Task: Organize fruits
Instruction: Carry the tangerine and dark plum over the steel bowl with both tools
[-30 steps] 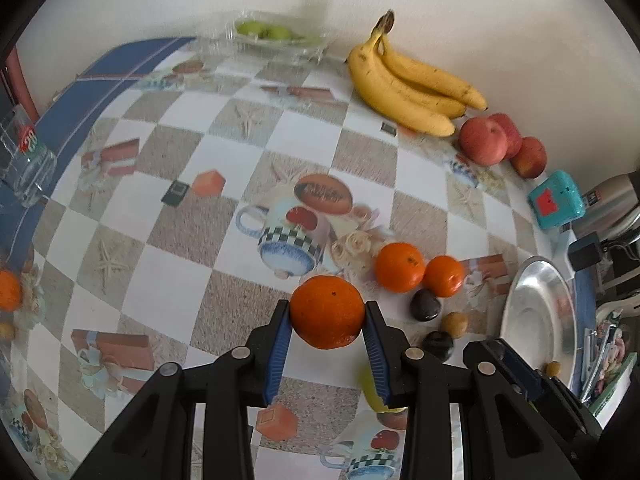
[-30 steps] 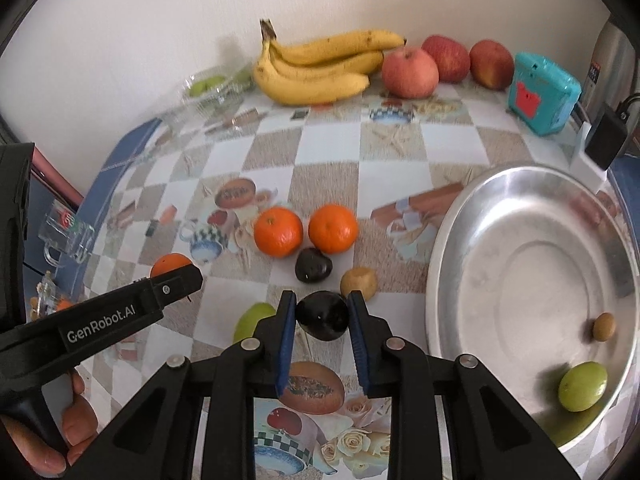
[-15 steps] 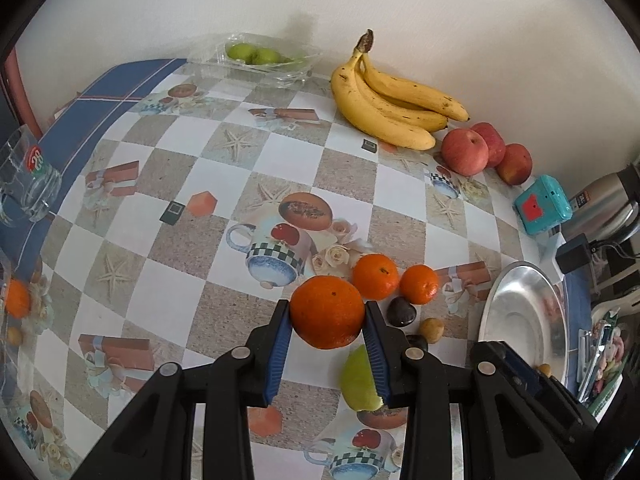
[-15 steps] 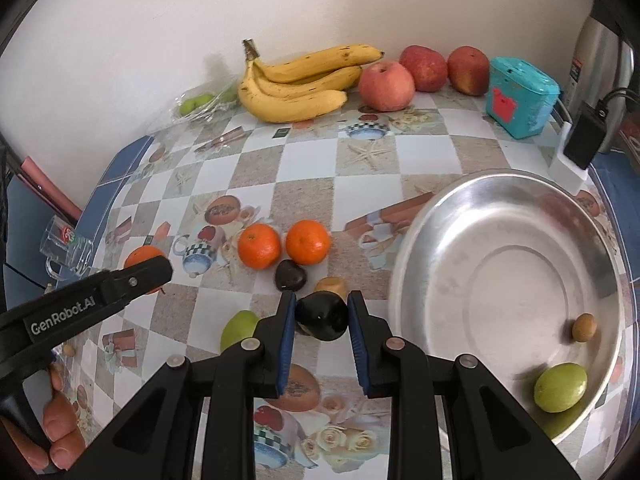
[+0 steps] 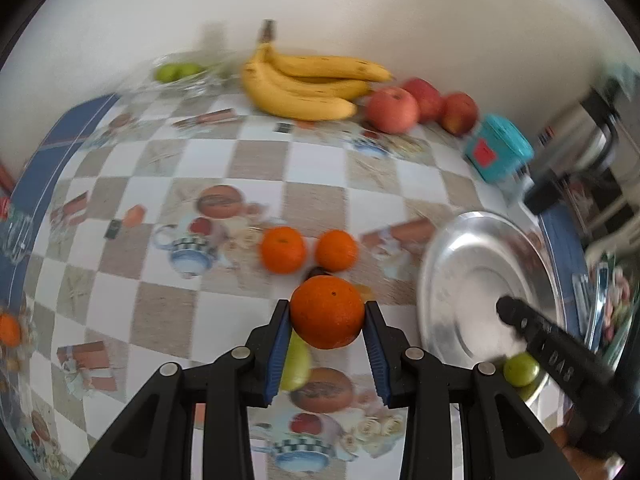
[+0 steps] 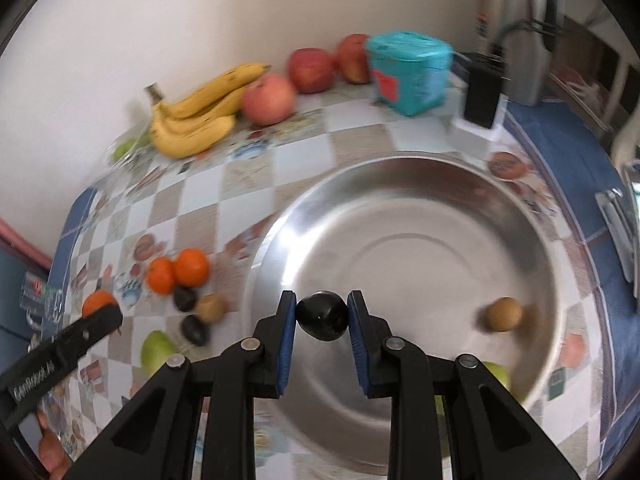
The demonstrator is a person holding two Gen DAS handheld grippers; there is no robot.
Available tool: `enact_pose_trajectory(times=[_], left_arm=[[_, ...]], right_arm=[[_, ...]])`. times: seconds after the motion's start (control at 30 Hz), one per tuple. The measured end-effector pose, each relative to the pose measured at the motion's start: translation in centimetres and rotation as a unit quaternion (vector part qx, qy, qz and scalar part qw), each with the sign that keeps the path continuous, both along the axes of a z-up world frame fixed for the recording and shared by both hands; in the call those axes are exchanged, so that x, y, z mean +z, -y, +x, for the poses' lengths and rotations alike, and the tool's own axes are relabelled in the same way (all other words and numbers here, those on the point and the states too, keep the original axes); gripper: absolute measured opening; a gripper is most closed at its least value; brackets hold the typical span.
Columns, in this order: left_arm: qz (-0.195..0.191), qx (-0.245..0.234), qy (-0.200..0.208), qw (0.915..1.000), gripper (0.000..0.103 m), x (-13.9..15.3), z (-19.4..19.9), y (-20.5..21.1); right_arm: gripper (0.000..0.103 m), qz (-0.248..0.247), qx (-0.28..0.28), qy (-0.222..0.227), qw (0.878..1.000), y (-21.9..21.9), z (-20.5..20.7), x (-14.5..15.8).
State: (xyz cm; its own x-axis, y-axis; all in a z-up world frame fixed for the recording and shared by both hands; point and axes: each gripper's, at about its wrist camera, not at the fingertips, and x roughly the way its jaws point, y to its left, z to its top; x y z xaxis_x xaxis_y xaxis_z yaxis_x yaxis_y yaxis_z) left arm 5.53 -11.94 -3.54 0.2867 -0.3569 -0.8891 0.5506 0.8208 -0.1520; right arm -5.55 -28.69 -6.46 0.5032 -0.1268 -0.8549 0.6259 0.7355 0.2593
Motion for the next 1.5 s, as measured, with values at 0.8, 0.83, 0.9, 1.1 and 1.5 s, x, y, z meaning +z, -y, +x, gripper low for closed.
enact_pose_trajectory(times=[0.8,0.83,0.9,1.1,1.5], left_arm=[[0.022,-0.114,0.008,0.9932,0.038,-2.2,-6.2,6.4],[0.023,-0.116,0.008,0.9929,0.038,-2.2,-6.3,6.5],[0.026,-0.120,0.007,0.9924,0.038,-2.4,-6.5,6.7],[0.035,-0.130,0.005,0.9908,0.038,-2.9,-7.2,7.4],[0.040,-0.131,-0.010,0.9905,0.041,-3.4,-7.4,7.8]], right_arm=[[0.027,-0.009,-0.048,-0.020,0.999,4.8,-4.4,-0.6],[0.027,-0.009,-0.045,-0.023,0.999,4.7,-4.3,-0.7],[0.027,-0.008,-0.040,-0.028,0.999,4.6,-4.2,-1.0],[0.027,-0.001,-0.035,-0.041,0.999,4.3,-4.1,-1.7],[0.031,0.006,-0.047,-0.057,0.997,4.6,-4.3,-2.3]])
